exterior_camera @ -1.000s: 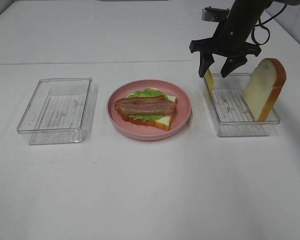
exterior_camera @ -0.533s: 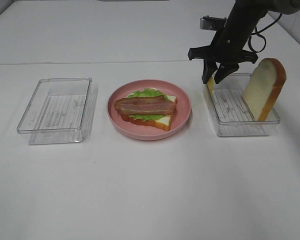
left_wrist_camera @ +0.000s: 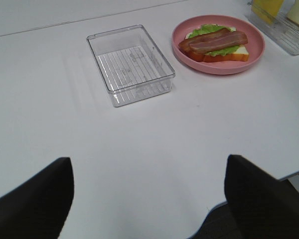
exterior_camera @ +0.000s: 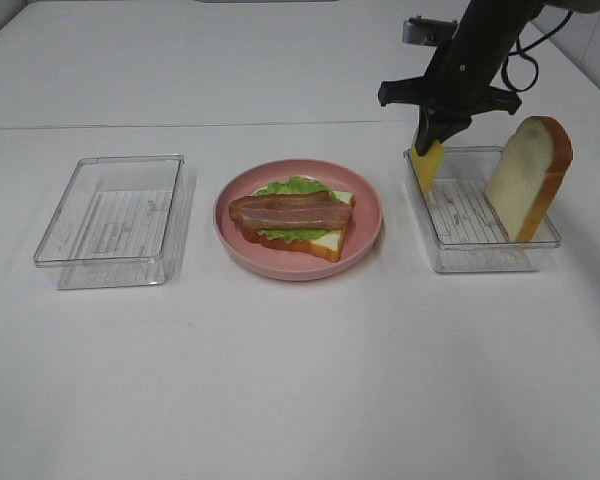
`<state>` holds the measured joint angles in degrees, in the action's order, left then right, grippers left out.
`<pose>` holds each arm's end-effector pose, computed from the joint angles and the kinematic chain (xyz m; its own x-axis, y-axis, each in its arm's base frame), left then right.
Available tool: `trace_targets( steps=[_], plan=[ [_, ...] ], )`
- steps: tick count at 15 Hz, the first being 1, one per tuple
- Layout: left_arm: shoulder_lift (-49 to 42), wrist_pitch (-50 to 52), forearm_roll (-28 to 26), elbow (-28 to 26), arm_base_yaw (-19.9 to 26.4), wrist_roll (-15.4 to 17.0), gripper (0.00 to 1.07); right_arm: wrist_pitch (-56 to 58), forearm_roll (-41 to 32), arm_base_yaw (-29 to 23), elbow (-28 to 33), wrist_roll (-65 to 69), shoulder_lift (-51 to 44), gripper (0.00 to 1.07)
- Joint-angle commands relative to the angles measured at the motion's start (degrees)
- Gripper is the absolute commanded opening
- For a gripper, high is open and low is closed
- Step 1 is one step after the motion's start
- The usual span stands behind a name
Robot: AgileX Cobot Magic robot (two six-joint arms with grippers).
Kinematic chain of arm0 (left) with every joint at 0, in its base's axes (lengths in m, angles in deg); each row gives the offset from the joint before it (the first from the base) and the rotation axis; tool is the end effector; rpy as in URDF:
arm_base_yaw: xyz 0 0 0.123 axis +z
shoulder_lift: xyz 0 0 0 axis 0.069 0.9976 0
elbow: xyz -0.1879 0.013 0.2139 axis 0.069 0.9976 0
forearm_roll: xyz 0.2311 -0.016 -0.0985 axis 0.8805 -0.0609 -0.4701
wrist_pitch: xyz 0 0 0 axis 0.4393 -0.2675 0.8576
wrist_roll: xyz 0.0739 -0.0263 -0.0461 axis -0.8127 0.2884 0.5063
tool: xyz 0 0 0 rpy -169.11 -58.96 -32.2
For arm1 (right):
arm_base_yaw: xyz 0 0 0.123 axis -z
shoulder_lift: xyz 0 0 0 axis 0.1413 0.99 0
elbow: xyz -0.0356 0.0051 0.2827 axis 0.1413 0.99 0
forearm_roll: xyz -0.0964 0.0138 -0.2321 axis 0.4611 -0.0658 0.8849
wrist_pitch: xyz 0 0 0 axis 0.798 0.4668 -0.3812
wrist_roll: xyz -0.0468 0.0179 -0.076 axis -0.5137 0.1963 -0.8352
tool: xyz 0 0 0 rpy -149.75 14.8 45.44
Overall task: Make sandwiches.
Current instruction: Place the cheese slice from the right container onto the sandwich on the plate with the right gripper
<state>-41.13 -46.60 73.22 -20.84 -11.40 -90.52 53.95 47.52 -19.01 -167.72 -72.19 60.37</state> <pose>-0.0063 -0.0027 0.2779 -0.4321 0.1086 -0.8953 0.3008 0.9532 -0.0295 0.4943 0.1057 0.1839 -0.9534 -0.0945 -0.2864 -0.1377 0.9813 0.1346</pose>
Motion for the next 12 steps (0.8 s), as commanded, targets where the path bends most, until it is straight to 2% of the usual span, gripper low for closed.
trace_targets(
  steps=[1,4,5,7,12],
  plan=[
    [-0.5,0.6,-0.1,0.1,-0.2,0.0,0.79,1.5,-1.9,0.1,-0.4,-1.3,-5.1,0.0],
    [-0.5,0.6,-0.1,0.1,-0.2,0.0,0.79,4.2,-12.9,0.0,-0.4,-6.3,-8.0,0.0],
    [-0.5,0.6,-0.1,0.1,-0.2,0.0,0.79,5.2,-18.2,-0.1,-0.2,-7.6,-7.8,0.0],
    [-0.5,0.6,-0.1,0.1,-0.2,0.0,0.79,5.6,-24.2,-1.5,-0.2,-10.0,-6.6,0.0],
    [-0.5,0.6,-0.1,0.1,-0.2,0.0,0.79,3.9,-27.8,-7.7,-0.2,-10.1,-0.6,0.0]
  ],
)
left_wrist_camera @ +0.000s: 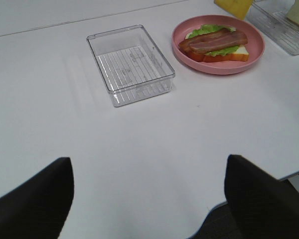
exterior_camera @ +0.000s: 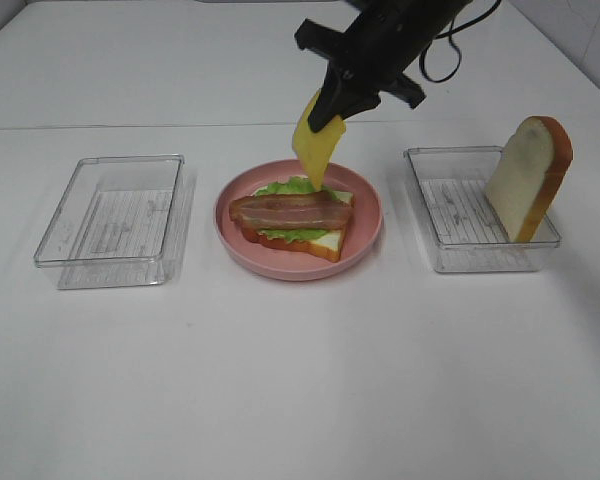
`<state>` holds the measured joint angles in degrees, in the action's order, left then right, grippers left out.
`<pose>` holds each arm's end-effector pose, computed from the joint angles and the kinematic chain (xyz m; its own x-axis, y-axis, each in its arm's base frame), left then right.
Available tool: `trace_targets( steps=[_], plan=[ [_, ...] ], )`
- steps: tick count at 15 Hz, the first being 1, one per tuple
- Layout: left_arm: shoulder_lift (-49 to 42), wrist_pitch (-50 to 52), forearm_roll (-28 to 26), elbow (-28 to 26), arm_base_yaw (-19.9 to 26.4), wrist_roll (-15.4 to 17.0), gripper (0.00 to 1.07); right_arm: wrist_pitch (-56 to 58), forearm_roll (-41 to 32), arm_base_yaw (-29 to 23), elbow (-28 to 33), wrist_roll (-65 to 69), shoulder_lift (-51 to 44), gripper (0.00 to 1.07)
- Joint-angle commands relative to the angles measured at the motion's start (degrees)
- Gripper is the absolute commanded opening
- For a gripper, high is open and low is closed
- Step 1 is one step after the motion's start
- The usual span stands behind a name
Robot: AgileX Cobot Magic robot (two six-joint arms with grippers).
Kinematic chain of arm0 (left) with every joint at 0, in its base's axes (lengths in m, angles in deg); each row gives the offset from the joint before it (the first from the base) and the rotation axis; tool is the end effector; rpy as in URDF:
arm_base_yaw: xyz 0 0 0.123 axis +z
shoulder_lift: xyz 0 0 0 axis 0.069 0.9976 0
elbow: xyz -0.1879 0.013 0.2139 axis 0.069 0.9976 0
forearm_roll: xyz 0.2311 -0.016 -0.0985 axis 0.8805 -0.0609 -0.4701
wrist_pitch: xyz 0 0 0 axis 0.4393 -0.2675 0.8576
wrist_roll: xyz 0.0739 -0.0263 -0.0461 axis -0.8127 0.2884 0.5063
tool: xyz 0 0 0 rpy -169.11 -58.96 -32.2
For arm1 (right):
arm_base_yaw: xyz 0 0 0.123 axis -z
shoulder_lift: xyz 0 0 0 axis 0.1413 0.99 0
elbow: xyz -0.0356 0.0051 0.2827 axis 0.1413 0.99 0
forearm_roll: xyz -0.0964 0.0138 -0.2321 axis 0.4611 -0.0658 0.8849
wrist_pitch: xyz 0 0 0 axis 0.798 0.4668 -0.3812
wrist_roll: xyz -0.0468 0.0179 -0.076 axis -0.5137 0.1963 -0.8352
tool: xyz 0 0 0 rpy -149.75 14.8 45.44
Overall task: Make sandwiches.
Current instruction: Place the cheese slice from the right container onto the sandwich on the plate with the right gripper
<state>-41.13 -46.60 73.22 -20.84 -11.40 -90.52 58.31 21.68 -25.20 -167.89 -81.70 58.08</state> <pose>-0.0063 -0.0027 0.2779 -0.4321 0.1086 -0.8953 0.3008 0.9532 -0.0295 0.4625 0.1901 0.2157 -0.9442 -0.1872 -0.2710 -0.3058 0.8037 0.5104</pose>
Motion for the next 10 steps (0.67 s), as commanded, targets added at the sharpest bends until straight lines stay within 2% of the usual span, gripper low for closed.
trace_targets(
  steps=[1,4,6,8,10],
  plan=[
    [-0.5,0.6,-0.1,0.1,-0.2,0.0,0.79,-0.7,-4.6,-2.1,0.0,-0.6,2.9,0.0],
    [-0.5,0.6,-0.1,0.1,-0.2,0.0,0.79,-2.1,-11.5,-2.4,0.0,-0.6,6.6,0.0],
    [-0.5,0.6,-0.1,0.1,-0.2,0.0,0.79,-2.7,-12.1,-2.4,0.0,-0.6,8.7,0.0],
    [-0.5,0.6,-0.1,0.1,-0.2,0.0,0.79,-3.8,-9.4,-2.4,0.0,0.6,10.0,0.0],
    [-0.5,0.6,-0.1,0.1,-0.2,0.0,0.79,-5.3,-2.7,-2.4,0.0,2.9,10.0,0.0]
  ],
)
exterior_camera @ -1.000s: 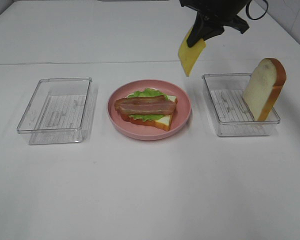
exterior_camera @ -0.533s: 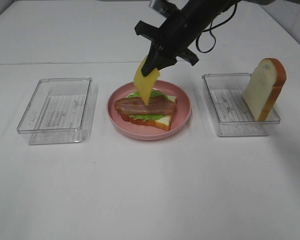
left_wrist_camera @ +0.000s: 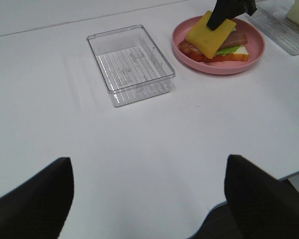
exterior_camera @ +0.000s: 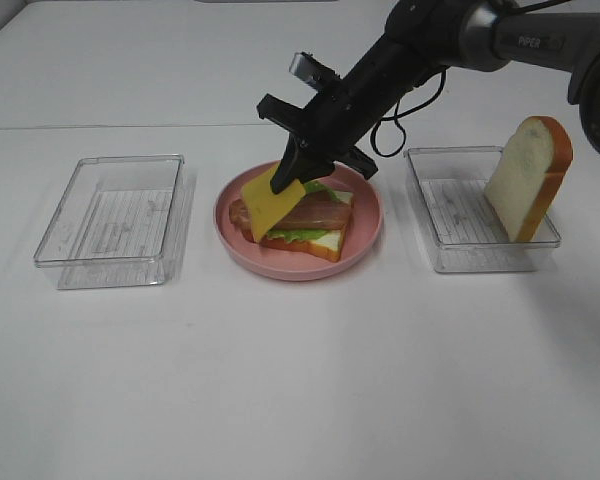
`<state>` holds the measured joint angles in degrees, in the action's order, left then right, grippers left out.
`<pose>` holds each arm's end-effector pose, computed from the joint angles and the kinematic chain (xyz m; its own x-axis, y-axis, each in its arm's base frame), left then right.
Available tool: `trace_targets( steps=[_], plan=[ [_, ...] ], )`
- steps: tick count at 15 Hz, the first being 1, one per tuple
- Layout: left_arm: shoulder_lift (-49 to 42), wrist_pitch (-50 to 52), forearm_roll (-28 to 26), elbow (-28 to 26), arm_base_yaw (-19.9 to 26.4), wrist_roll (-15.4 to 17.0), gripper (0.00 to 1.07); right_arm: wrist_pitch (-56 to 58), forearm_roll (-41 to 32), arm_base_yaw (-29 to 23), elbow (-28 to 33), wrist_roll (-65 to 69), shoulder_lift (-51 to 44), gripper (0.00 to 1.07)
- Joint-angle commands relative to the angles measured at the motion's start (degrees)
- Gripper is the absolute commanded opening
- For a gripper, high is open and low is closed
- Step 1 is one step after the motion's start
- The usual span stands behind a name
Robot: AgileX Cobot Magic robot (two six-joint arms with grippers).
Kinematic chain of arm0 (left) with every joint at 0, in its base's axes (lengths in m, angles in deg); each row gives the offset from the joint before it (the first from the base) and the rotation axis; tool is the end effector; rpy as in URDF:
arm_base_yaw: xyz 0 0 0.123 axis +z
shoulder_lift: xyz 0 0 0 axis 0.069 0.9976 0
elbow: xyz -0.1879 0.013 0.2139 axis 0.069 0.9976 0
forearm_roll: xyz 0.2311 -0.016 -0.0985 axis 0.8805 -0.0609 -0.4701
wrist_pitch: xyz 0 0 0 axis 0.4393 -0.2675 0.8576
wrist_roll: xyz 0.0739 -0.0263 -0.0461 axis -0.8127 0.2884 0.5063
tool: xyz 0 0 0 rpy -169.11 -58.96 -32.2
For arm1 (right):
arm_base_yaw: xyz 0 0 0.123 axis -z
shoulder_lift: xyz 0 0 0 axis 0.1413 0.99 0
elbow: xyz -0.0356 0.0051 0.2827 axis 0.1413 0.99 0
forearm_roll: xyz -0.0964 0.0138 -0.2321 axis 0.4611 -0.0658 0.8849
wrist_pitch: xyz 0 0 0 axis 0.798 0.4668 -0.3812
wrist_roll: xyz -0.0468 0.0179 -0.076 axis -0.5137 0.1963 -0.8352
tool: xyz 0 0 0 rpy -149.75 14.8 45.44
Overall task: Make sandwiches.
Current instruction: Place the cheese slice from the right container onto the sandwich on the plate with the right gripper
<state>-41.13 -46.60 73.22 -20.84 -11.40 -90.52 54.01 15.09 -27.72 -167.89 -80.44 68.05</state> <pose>-0.0063 -0.0027 0.2779 -0.4321 0.1086 -0.8953 0.3008 0.9532 -0.0295 0.4677 0.2215 0.1338 -0.9821 -0.1328 -0.1337 -0.1868 0.7795 0.5979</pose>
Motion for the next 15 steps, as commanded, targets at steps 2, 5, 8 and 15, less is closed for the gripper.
trace_targets(
  steps=[2,5,8,15],
  plan=[
    [-0.5,0.6,-0.1,0.1,-0.2,0.0,0.79,-1.1,9.6,0.1,0.0,3.4,0.1,0.0],
    [-0.5,0.6,-0.1,0.1,-0.2,0.0,0.79,-1.0,13.1,0.1,0.0,4.6,0.0,0.0],
    [-0.5,0.6,-0.1,0.1,-0.2,0.0,0.79,-0.8,13.1,0.1,0.0,4.8,0.0,0.16],
    [-0.5,0.6,-0.1,0.1,-0.2,0.0,0.79,-0.5,19.7,0.1,-0.1,5.7,-3.8,0.72]
  ],
)
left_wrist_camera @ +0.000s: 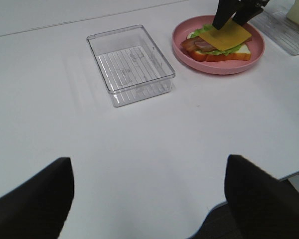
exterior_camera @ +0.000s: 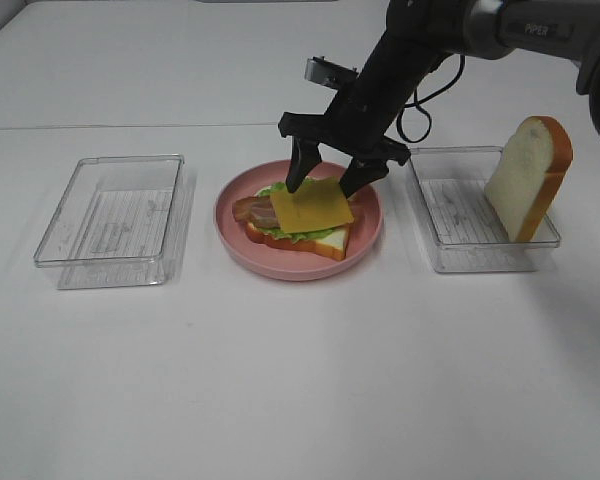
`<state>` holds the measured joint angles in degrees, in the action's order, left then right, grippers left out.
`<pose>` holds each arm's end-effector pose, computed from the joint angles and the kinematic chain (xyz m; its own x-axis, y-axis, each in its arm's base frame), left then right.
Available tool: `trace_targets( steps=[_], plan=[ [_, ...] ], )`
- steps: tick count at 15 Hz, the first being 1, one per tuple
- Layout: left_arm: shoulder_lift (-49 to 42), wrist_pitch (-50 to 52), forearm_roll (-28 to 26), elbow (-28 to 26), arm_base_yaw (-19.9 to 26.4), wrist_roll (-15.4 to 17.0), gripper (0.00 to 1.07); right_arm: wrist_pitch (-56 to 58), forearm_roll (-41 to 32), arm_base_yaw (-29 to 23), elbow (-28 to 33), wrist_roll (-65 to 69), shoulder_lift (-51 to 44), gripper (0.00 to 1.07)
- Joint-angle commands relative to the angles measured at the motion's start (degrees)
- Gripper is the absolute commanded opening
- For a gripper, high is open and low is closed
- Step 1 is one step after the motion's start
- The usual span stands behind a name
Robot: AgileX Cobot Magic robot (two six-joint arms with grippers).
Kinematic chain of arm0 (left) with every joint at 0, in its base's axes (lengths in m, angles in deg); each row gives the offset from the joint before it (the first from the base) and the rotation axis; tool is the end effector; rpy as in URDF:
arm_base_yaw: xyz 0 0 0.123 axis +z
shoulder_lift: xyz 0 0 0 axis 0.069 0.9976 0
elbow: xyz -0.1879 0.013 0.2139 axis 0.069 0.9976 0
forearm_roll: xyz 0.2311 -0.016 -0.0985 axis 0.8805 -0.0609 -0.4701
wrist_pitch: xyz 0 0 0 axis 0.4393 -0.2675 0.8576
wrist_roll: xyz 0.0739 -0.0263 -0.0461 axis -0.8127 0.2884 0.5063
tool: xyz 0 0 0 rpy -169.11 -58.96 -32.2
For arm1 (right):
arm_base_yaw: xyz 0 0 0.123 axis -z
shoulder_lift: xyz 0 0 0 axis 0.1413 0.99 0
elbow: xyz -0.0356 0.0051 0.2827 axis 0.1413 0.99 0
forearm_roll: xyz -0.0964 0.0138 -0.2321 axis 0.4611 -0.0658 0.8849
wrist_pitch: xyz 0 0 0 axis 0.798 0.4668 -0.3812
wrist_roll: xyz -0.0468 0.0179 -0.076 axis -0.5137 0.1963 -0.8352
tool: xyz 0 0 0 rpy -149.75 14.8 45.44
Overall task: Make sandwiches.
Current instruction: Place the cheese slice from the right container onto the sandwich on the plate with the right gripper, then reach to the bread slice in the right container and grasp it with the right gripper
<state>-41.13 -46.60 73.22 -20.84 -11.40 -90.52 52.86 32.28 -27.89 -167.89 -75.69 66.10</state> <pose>-0.0063 -0.0027 0.2779 -0.4321 0.1086 -0.8953 0.3008 0.9532 -0.0295 0.4719 0.2023 0.1396 -0.9635 -0.1831 -0.1951 -0.2444 0.8989 0.3637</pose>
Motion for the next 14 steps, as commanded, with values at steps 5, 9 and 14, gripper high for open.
trace_targets(
  steps=[5,9,14],
  plan=[
    [-0.5,0.6,-0.1,0.1,-0.2,0.0,0.79,1.8,6.7,0.3,-0.1,0.6,-8.9,0.73],
    [-0.5,0.6,-0.1,0.1,-0.2,0.0,0.79,5.5,20.6,0.5,-0.1,3.2,-15.3,0.73],
    [-0.5,0.6,-0.1,0.1,-0.2,0.0,0.79,11.3,25.7,5.0,-0.1,4.1,-17.5,0.73]
  ],
)
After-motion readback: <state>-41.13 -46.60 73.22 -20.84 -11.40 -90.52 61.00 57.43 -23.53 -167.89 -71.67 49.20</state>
